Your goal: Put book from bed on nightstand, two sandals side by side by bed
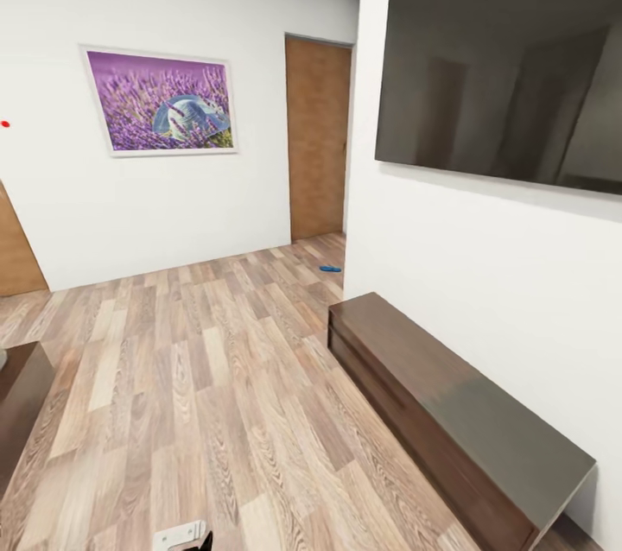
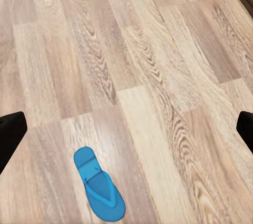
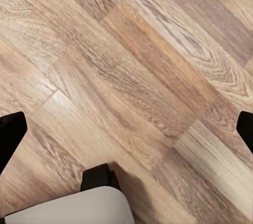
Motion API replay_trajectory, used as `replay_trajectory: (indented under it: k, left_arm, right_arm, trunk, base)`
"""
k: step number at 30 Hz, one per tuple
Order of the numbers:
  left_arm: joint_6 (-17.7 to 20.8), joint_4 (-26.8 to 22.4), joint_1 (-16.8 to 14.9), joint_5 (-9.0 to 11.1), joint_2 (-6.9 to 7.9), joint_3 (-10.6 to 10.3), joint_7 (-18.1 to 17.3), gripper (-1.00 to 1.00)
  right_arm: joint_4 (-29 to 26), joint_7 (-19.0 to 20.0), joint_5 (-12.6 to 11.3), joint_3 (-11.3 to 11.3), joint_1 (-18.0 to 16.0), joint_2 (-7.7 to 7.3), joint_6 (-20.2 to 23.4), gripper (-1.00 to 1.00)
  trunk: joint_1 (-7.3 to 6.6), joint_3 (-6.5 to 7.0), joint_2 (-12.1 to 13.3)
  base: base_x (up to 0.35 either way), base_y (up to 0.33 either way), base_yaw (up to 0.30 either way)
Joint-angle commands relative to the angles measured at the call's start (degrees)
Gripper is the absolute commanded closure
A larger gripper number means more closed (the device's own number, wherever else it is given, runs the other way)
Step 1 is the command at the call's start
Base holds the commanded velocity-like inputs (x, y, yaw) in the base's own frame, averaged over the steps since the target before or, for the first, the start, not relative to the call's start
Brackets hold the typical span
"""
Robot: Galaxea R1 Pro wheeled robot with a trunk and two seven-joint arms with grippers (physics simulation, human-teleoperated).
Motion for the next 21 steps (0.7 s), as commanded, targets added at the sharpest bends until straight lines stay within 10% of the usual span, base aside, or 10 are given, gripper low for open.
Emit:
replay_trajectory:
  k: [1,21]
  left_arm:
    - [0.0,0.0,0.0,0.6,-0.03,0.0,0.0,-1.00]
    - [0.0,0.1,0.0,0.6,-0.11,0.0,0.0,-1.00]
  right_arm:
    - [0.0,0.0,0.0,-0.1,0.0,0.01,-0.1,-1.00]
    - [0.0,0.0,0.1,0.0,0.0,0.02,-0.1,-1.00]
  trunk:
    - [0.00,-0.05,0.0]
    - [0.00,-0.05,0.0]
  base:
    - [0.016,-0.014,0.036]
    - [0.145,-0.037,0.023]
